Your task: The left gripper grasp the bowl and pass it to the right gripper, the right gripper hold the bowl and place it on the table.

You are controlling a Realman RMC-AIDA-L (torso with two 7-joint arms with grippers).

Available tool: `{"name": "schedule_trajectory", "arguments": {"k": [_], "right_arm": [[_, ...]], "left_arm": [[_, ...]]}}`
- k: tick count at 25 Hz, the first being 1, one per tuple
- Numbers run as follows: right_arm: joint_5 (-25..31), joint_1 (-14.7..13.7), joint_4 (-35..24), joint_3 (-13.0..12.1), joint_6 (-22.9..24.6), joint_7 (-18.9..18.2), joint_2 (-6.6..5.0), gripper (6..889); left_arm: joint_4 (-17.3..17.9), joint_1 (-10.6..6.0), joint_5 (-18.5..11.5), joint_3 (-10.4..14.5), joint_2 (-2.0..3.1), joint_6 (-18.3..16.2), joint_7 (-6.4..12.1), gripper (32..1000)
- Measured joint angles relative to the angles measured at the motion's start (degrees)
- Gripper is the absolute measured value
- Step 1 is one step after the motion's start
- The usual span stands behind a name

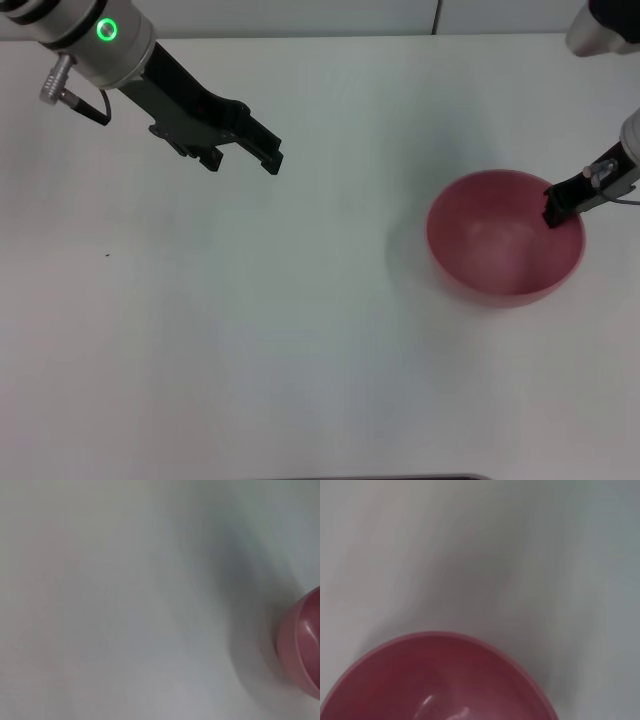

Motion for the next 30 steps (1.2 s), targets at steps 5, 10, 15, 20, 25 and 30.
{"name": "schedule_trajectory", "arguments": {"k": [5,10,15,20,25,30], "right_arm": [[-0.1,0.0,0.0,-1.7,-0.6,0.5,0.09,125],[-0.2,0.2,-0.1,-4.5,-0.7,0.4,0.76,130],[0.1,0.4,-0.5,-4.7,-0.7,0.2,0.97,164],[0.5,0.4,-0.7,-4.4,-0.7,0.1,0.94,312],[0.6,0.5,-2.7,-3.1,0.2,0.1,0.77,491],[0.6,0.6,-6.2,0.6,3.1,0.1,0.48,703]], "left_arm": [[0.0,0.10,0.0,0.0,-0.05,0.0,0.00,883],[0.0,0.10,-0.1,0.2,-0.09,0.0,0.04,883],[0.0,0.09,-0.1,0.3,-0.09,0.0,0.10,883],[0.0,0.17,-0.1,0.2,-0.09,0.0,0.09,883],[0.0,0.28,0.0,0.3,-0.09,0.0,0.16,883],[0.0,0.59,0.0,0.1,-0.14,0.0,0.31,883]]}}
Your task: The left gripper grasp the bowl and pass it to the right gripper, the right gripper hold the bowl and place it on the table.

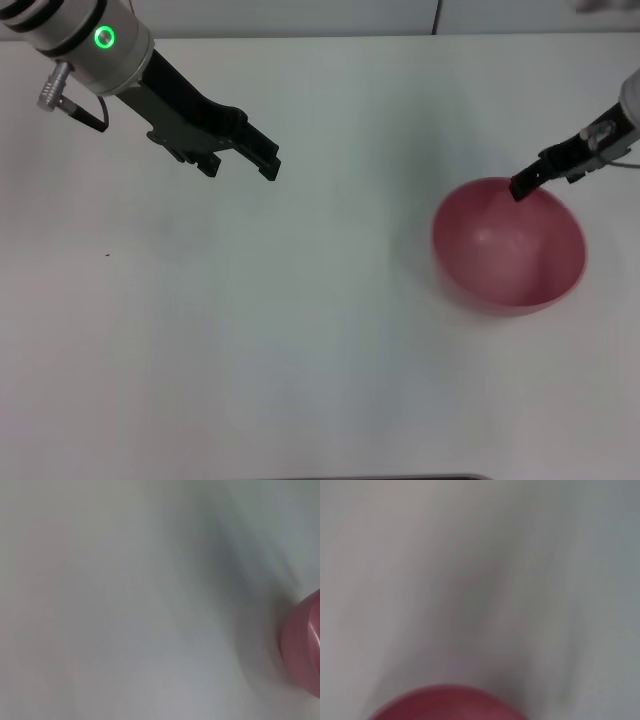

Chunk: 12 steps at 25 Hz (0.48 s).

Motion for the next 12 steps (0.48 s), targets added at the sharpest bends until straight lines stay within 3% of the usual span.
{"name": "schedule_trajectory", "arguments": {"k": [3,7,12], "right_arm": [[0.0,0.0,-2.5,2.7,2.0,0.0,-0.54,843],[0.1,0.4,-4.8,4.9,4.3,-0.1,-1.05,869],[0.1,1.3,-5.5,5.1,6.1,-0.7,-1.45,882]], "left_arm": [[0.0,0.12,0.0,-0.1,-0.02,0.0,0.11,883],[0.0,0.17,0.0,-0.1,-0.02,0.0,0.17,883],[0.0,0.28,0.1,-0.1,0.00,-0.3,0.21,883]]}}
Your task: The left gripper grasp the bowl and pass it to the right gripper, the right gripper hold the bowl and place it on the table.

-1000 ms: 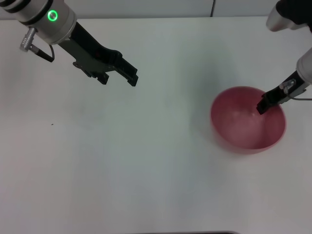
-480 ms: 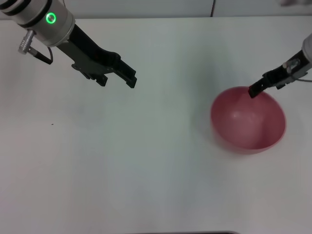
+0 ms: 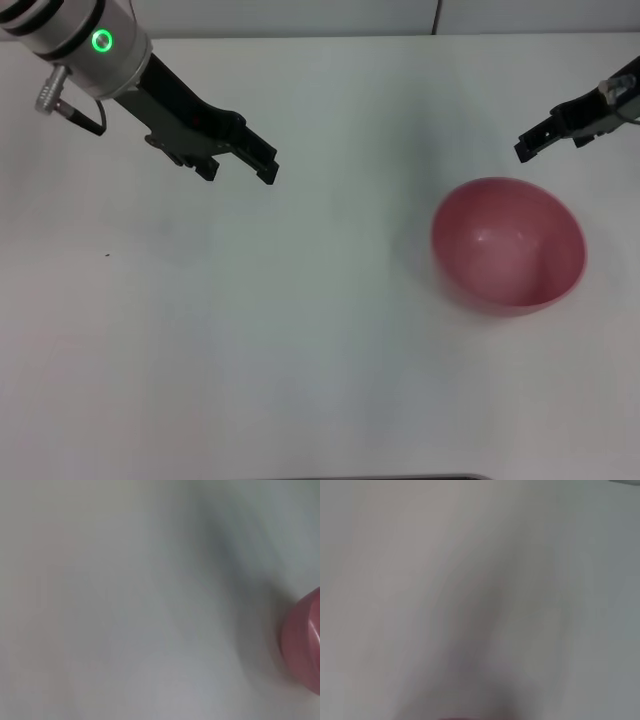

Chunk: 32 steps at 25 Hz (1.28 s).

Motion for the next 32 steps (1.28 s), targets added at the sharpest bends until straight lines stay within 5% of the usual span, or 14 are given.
{"name": "schedule_trajectory", "arguments": {"k": [5,11,14,18,22,26,32], "right_arm": [[0.0,0.4,-1.2,0.0,2.5,-0.3,-0.13,882],[3.4,0.2,-2.3,0.1,6.6,0.0,-0.29,881],[4.2,0.3,-2.4,0.0,8.8,0.7,-0.37,881],[4.2,0.6,-3.1,-0.2,11.8,2.1,-0.37,881],[3.8,0.9,-4.6,-0.9,14.2,3.4,-0.02,881],[3.8,1.0,-5.3,-3.2,15.3,5.4,-0.23,881],[3.2,1.1,-5.4,-3.6,16.2,6.4,-0.34,882]], "left_arm": [[0.3,0.95,0.2,0.0,0.04,-0.4,0.10,883],[1.8,4.52,0.0,-0.4,0.61,-2.4,-0.38,883],[4.8,7.41,0.8,-0.1,0.33,-4.6,-1.91,883],[6.4,9.06,2.9,0.1,0.01,-6.0,-3.32,883],[6.9,9.02,5.8,0.2,-0.41,-6.0,-3.52,883],[9.2,8.75,10.3,0.2,-1.55,-5.9,-3.31,883],[10.0,8.15,11.4,0.2,-1.79,-5.8,-3.08,883]]}}
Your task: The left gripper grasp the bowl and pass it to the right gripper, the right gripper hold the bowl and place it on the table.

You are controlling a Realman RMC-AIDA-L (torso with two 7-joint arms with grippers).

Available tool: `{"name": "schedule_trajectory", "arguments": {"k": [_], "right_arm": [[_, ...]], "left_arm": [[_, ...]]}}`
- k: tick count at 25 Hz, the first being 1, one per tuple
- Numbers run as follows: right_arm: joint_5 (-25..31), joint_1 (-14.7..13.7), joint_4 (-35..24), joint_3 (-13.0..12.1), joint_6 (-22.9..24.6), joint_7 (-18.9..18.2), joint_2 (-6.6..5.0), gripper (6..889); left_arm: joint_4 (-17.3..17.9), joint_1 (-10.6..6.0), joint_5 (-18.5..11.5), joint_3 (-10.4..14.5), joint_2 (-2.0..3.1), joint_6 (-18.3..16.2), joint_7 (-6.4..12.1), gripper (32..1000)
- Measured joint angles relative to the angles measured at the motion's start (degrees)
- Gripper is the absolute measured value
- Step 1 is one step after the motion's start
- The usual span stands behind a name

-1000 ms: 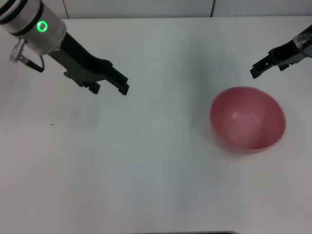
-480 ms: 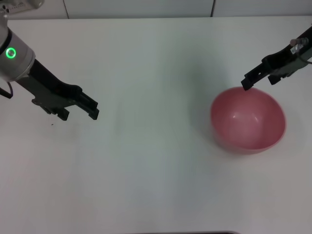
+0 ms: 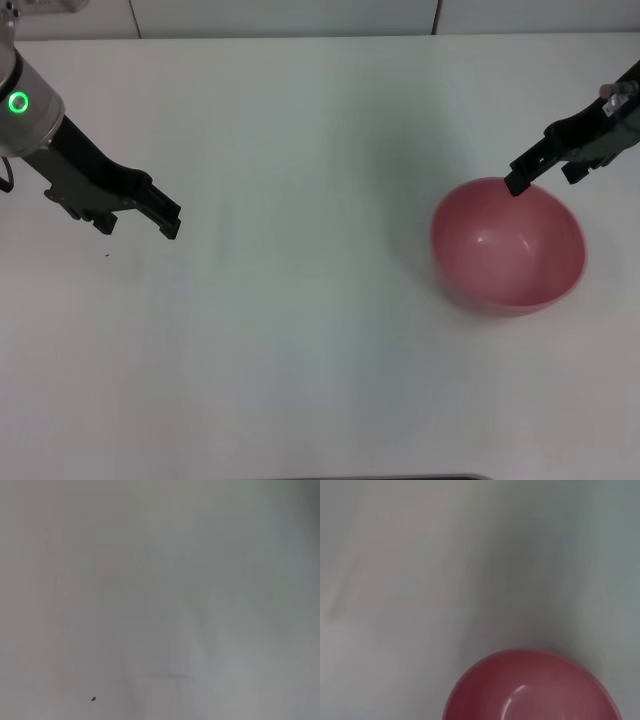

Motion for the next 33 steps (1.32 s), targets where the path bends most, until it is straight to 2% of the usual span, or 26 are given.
{"name": "schedule_trajectory", "arguments": {"k": [6,12,21,33], "right_arm": [[-2.7,-0.1,0.7,0.0,-0.3,0.6,-0.19,882],[-3.1,-0.2,0.8,0.0,-0.5,0.6,-0.31,881],[-3.1,0.0,0.8,0.0,-1.5,0.3,-0.32,881],[-3.0,0.0,0.8,0.0,-2.1,0.2,-0.28,881]], "left_arm": [[0.1,-0.52,0.1,0.1,0.32,0.4,0.14,883],[0.2,-0.62,0.1,0.1,0.34,0.6,0.57,883],[0.2,-0.67,0.1,0.1,0.04,0.6,0.92,883],[0.1,-0.29,0.1,0.1,0.00,0.6,0.99,883]]}}
